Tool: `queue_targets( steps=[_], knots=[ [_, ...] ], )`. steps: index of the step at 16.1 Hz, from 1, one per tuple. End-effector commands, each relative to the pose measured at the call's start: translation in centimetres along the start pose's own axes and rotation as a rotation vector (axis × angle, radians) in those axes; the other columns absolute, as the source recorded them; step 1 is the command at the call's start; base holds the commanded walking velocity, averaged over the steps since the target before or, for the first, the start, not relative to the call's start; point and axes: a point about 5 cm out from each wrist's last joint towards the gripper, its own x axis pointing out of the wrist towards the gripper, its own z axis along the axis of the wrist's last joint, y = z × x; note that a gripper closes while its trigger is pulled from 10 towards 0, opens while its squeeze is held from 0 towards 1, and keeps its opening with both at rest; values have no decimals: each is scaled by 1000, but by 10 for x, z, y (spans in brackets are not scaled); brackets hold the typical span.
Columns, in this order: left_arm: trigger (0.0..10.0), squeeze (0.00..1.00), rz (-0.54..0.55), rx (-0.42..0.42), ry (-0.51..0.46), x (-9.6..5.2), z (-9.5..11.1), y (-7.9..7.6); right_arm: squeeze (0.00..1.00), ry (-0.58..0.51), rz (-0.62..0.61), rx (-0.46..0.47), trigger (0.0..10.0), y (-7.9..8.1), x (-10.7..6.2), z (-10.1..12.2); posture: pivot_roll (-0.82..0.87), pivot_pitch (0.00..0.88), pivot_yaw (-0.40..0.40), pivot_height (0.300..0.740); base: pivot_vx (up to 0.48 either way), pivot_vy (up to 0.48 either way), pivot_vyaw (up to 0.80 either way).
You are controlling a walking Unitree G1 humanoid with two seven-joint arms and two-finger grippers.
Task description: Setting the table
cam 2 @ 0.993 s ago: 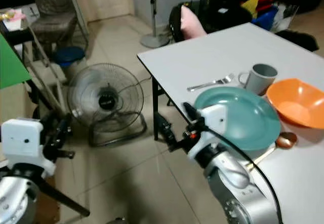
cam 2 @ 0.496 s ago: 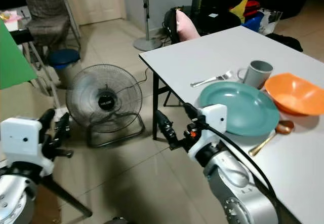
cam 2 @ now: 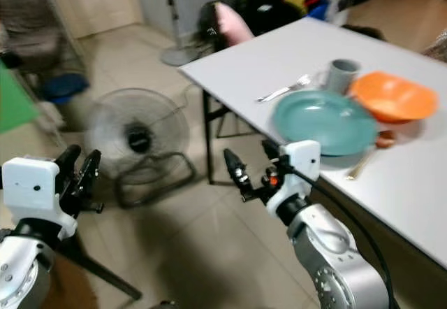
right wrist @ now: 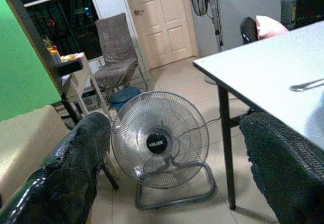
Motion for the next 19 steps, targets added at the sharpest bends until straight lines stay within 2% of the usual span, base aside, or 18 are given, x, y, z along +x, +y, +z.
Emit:
queue_targets(
  steps=[1,19],
  knots=[
    [10000,0,14,14,12,0,-1,4,1000,-3,18,9,10000,5,2,1,-30,33,51,740,0,349,0],
    [10000,0,32,22,15,-1,1,7,1000,9,68,-3,10000,6,8,2,-12,40,29,740,0,375,0]
  ],
)
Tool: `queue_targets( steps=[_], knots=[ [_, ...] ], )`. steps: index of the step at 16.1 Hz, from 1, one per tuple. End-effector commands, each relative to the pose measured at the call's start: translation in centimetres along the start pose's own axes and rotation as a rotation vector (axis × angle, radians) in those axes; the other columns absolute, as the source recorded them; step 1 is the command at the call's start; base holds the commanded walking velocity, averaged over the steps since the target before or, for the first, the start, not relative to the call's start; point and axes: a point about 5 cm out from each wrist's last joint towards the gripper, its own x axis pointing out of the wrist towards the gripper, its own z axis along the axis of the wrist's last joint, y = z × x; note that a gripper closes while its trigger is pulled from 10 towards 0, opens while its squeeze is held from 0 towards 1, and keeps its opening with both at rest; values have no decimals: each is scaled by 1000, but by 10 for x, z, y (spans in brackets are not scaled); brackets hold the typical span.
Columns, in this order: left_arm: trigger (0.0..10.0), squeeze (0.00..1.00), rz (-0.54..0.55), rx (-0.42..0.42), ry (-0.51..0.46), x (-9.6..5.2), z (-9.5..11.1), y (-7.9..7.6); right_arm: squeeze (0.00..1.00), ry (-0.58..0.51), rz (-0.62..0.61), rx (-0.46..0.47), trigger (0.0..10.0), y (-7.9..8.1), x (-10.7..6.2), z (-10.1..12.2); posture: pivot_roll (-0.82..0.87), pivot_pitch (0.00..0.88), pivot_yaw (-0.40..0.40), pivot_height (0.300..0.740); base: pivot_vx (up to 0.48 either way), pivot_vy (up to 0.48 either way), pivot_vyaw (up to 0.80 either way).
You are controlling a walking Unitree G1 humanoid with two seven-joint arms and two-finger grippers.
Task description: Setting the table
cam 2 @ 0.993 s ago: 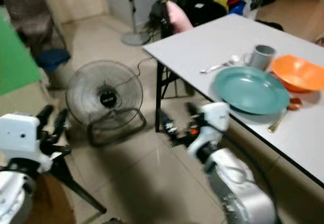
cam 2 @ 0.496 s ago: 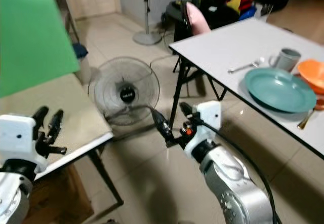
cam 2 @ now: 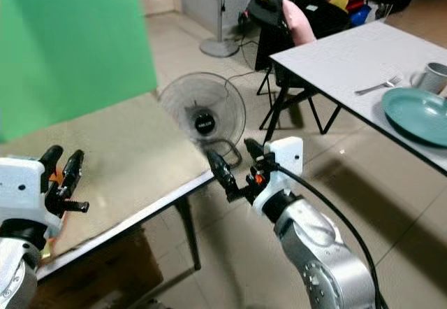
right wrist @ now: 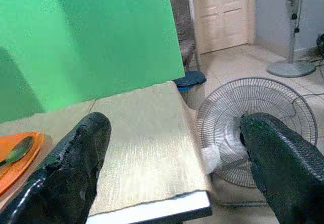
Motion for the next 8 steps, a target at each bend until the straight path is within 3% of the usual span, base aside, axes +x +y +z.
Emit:
queue_targets(
  steps=[1,8],
  knots=[
    [10000,0,-16,-5,-1,0,1,-4,1000,15,-20,-7,10000,-5,-3,-1,-10,40,28,740,0,371,0],
    [10000,0,-13,-5,2,-2,1,-4,1000,32,11,-24,10000,-4,-1,-1,2,34,18,740,0,374,0]
  ],
)
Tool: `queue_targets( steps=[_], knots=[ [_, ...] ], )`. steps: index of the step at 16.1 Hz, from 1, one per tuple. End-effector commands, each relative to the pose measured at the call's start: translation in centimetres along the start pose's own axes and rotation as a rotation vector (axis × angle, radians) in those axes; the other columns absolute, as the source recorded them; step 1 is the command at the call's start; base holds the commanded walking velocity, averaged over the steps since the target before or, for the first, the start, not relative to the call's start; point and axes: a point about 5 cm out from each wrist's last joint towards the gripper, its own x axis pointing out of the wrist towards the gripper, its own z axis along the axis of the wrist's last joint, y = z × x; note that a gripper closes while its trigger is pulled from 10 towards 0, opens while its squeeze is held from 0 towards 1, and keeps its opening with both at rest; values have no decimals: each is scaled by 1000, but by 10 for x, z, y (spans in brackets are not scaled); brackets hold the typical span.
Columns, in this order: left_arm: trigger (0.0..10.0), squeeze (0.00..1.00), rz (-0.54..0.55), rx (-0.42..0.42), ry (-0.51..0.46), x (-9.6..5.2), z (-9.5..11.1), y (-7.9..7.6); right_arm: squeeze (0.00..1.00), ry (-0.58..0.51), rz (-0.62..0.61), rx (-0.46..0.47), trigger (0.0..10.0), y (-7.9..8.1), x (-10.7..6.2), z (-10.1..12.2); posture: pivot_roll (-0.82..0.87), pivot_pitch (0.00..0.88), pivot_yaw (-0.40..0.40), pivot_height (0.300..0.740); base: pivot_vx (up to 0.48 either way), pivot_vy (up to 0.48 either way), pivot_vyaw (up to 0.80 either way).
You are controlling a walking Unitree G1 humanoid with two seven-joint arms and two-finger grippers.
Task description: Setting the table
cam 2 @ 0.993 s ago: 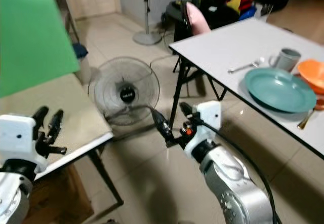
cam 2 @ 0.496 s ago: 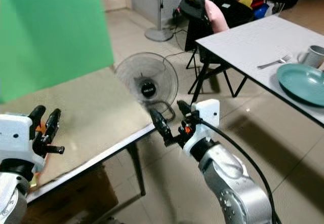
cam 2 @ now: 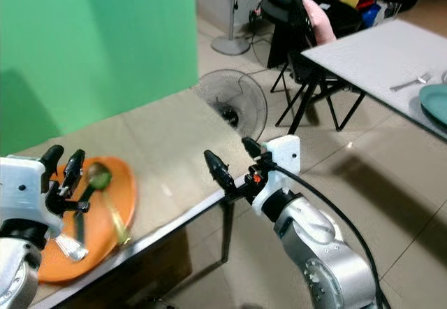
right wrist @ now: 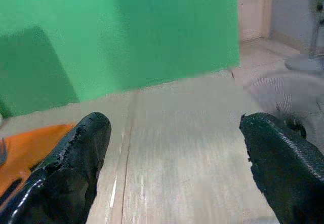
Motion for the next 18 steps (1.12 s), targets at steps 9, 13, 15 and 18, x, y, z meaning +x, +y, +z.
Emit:
queue_targets(
  steps=[9,13,15,18],
  knots=[
    [10000,0,29,47,-3,-6,5,4,1000,28,167,-67,10000,11,22,7,33,35,4,740,0,-77,0],
    [10000,0,-33,55,22,-5,2,-2,1000,151,164,-115,10000,13,51,1,25,43,7,740,0,0,0],
    [10000,0,-62,55,41,-6,0,-5,1000,244,223,-142,10000,22,62,-6,22,47,8,740,0,0,0],
    [10000,0,-145,102,125,-11,-10,-6,0,343,341,-95,10000,53,90,-13,27,53,-3,740,0,0,0]
  ],
)
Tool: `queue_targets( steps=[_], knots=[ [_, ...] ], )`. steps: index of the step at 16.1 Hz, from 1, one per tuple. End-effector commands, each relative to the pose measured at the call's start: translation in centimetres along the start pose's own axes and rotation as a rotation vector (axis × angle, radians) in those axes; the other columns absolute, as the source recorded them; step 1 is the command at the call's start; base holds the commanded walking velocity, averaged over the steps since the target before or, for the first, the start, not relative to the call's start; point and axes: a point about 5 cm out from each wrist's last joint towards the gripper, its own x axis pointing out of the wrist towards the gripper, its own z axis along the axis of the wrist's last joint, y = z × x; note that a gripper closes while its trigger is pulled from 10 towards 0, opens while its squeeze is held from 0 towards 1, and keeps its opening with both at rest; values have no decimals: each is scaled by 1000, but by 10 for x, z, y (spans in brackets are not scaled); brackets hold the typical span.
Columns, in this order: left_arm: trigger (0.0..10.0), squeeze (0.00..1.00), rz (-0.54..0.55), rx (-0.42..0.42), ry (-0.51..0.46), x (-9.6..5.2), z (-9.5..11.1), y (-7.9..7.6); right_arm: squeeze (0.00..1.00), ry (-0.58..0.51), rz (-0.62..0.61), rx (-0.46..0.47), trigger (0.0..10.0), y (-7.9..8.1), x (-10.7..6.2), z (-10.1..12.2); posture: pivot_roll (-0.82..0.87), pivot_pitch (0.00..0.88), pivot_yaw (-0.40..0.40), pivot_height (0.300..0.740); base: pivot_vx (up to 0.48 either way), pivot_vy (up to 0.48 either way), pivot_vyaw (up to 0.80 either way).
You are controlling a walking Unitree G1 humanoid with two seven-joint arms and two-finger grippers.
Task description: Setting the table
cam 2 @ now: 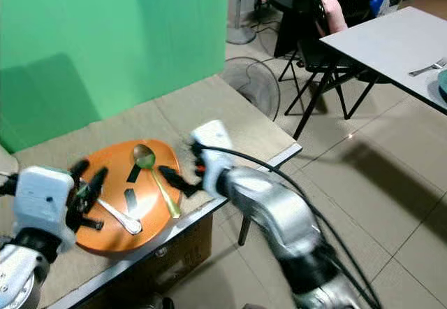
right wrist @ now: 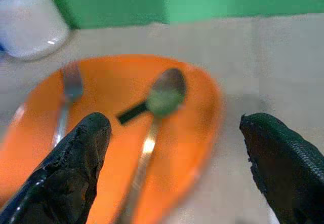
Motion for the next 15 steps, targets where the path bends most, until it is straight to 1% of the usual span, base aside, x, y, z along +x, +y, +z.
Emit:
queue_targets(
  steps=[1,3,4,5,6,7,8,9,10,11,12,13,14,15],
  knots=[
    [10000,0,0,6,39,-3,-4,2,0,42,52,-9,10000,11,14,1,27,53,-3,740,0,0,0],
    [10000,0,15,11,64,-4,-8,4,0,67,85,-11,10000,20,26,3,25,54,-4,740,0,0,0],
    [10000,0,26,29,85,-4,-10,6,0,114,79,-38,10000,23,32,1,28,53,-6,740,0,0,0],
    [10000,0,67,48,127,-7,-15,13,0,150,60,-81,10000,24,39,1,33,54,-10,740,0,0,0],
    [10000,0,157,70,180,-10,-22,26,0,145,41,-95,10000,24,45,3,37,54,-13,740,0,0,0],
    [10000,0,220,74,210,-13,-25,34,0,127,31,-92,10000,24,46,6,39,53,-16,740,0,0,0],
    [10000,0,318,51,252,-18,-30,46,0,79,36,-77,10000,23,45,13,41,52,-16,740,0,0,0],
    [10000,0,369,33,292,-23,-35,52,0,37,49,-75,10000,21,40,19,42,51,-17,740,0,0,0],
    [10000,0,378,16,340,-28,-41,53,0,6,55,-75,10000,16,31,22,44,49,-17,740,0,0,0],
    [10000,0,368,-1,377,-30,-47,52,0,-13,57,-85,10000,11,23,22,43,47,-17,740,0,0,0],
    [10000,0,325,-27,431,-29,-55,46,0,-26,47,-105,10000,4,12,22,40,46,-16,740,0,0,0],
    [10000,0,319,-33,444,-29,-58,46,0,-31,46,-110,10000,3,10,22,40,46,-16,740,0,0,0],
    [10000,0,295,-59,481,-25,-66,43,0,-52,38,-119,10000,-2,1,24,33,45,-14,740,0,0,0],
    [10000,0,287,-92,497,-21,-70,42,0,-65,34,-126,10000,-4,-5,25,27,43,-13,740,0,0,0]
  ],
)
